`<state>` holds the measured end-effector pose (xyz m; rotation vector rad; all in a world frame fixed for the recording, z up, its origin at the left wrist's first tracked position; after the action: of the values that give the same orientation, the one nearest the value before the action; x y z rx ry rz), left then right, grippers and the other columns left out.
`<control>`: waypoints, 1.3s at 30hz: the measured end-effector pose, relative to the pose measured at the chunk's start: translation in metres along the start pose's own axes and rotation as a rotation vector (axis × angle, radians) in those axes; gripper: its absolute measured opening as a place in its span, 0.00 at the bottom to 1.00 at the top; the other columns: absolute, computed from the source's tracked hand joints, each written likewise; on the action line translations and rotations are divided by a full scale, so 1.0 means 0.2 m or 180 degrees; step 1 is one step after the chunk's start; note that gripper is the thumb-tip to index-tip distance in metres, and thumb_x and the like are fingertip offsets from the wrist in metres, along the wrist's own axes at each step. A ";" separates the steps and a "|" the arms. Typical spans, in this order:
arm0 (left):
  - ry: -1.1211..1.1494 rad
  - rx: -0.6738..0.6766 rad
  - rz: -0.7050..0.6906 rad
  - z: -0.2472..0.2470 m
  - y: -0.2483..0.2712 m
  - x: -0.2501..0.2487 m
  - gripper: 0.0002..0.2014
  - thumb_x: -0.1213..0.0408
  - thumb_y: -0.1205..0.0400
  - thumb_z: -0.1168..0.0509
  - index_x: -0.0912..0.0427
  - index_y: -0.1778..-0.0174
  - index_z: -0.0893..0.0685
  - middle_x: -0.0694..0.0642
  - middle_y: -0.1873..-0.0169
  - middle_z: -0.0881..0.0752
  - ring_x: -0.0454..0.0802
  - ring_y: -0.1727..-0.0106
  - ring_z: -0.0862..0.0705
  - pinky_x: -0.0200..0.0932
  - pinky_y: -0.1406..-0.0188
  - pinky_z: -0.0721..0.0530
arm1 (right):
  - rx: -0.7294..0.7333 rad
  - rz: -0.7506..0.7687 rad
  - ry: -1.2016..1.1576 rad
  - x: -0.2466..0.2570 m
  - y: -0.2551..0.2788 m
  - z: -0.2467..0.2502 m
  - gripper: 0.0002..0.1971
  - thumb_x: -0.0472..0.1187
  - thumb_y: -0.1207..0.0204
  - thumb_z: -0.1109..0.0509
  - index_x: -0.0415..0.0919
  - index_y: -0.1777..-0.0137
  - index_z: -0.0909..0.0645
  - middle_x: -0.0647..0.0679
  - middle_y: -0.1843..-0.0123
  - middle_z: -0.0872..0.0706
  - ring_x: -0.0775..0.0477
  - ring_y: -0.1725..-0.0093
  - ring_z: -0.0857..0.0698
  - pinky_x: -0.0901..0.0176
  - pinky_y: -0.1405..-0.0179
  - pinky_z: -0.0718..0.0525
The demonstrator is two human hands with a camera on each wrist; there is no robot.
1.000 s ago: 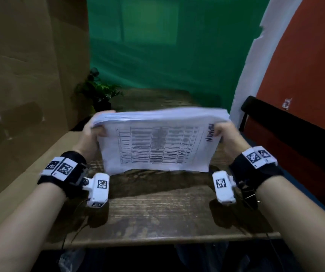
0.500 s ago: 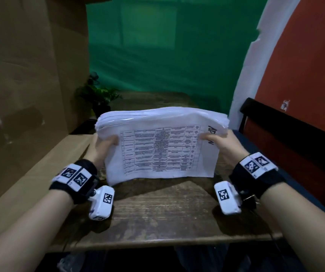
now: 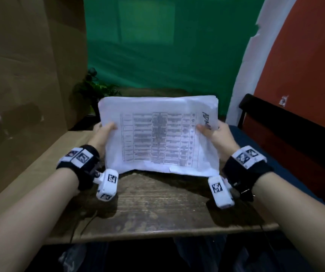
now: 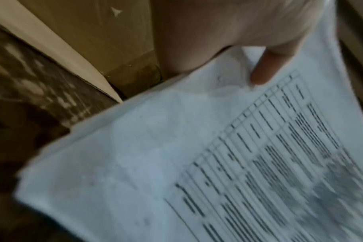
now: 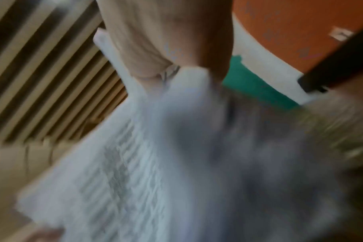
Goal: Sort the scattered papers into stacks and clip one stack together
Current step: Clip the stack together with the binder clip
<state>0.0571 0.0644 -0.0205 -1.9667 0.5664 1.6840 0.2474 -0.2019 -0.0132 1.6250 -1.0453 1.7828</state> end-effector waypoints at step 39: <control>-0.0467 -0.0479 0.1757 0.00 -0.30 0.60 0.17 0.74 0.22 0.38 0.70 0.37 0.24 0.63 0.44 0.15 0.63 0.49 0.14 0.61 0.52 0.15 | 0.0766 -0.2147 0.4597 -0.06 0.34 0.54 0.21 0.54 0.27 0.23 0.35 0.47 0.12 0.45 0.56 0.08 0.43 0.52 0.10 0.52 0.48 0.14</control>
<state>0.1114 0.1128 -0.1332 -1.8714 1.0222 2.2342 0.2592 -0.3269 -0.0403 0.3148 0.3509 1.9006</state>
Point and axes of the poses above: each hand's wrist, its own y-axis away from the middle knuckle, its own z-axis out of the back of the hand, x = y × z, the point moved 3 cm from there along -y, towards the middle knuckle
